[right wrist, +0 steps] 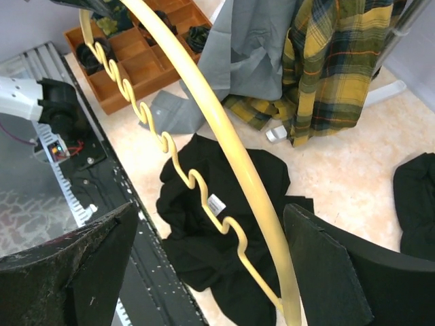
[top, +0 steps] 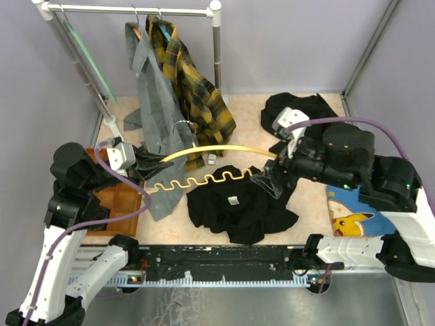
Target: Place the shirt on the hanger
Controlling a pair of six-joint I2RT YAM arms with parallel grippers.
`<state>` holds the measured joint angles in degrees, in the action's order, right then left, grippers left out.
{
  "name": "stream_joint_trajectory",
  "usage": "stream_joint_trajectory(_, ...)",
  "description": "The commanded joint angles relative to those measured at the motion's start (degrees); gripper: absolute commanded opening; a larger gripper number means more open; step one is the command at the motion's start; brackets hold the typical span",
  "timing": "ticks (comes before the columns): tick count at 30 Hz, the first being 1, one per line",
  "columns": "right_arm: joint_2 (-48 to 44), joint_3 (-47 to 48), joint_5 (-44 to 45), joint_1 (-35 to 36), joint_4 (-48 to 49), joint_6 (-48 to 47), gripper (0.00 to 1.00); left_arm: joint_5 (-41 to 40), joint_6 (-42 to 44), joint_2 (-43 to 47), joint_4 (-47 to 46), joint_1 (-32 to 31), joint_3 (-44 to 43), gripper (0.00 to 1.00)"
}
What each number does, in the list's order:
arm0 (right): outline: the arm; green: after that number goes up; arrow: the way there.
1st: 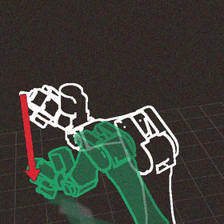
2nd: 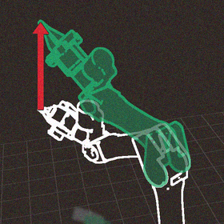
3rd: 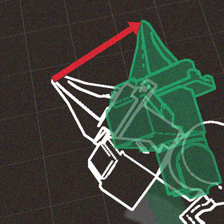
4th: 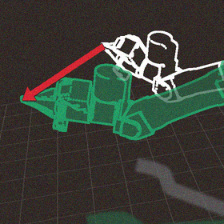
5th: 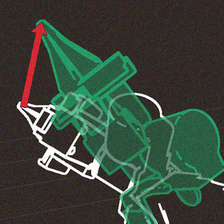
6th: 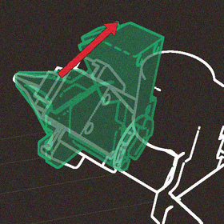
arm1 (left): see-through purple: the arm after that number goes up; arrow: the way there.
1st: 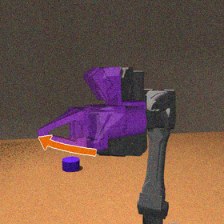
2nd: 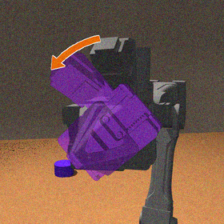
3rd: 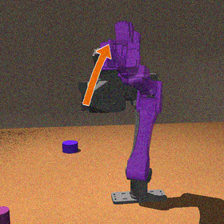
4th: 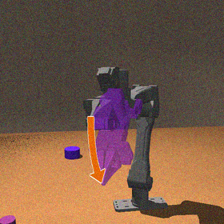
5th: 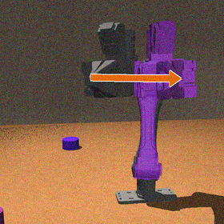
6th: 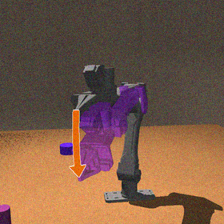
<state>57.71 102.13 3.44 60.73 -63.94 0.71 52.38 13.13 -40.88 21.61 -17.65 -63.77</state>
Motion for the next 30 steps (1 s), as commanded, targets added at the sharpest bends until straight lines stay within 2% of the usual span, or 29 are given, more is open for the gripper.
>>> stream_joint_trajectory(1, 2.6, 1.8, -2.4, 0.4, 2.8, -5.5, 0.88, -0.8, 10.0, -1.1, 1.0, -0.5, -0.5, 0.00)
stream_joint_trajectory(8, 3.0, -1.3, -8.6, 0.4, 4.5, -12.4, 0.88, 4.0, 18.0, -4.4, 4.5, -0.7, -3.5, 0.00)
stream_joint_trajectory(17, 3.1, -7.2, -14.1, 0.5, 10.3, -10.6, 0.83, 9.1, 22.0, -5.9, 5.0, -2.1, -4.2, 0.00)
stream_joint_trajectory(21, 3.7, -8.2, -15.1, 0.5, 12.2, -9.3, 0.75, 10.6, 25.5, -6.7, 6.5, -3.0, -4.6, 0.00)
stream_joint_trajectory(26, 4.2, -9.6, -16.1, 0.4, 13.9, -7.3, 0.54, 8.7, 28.9, -8.1, 9.6, -5.4, -6.0, 0.00)
stream_joint_trajectory(30, 3.2, -12.4, -17.7, 0.5, 15.5, -6.2, 0.45, 7.5, 29.9, -8.4, 10.2, -6.4, -6.0, 0.00)
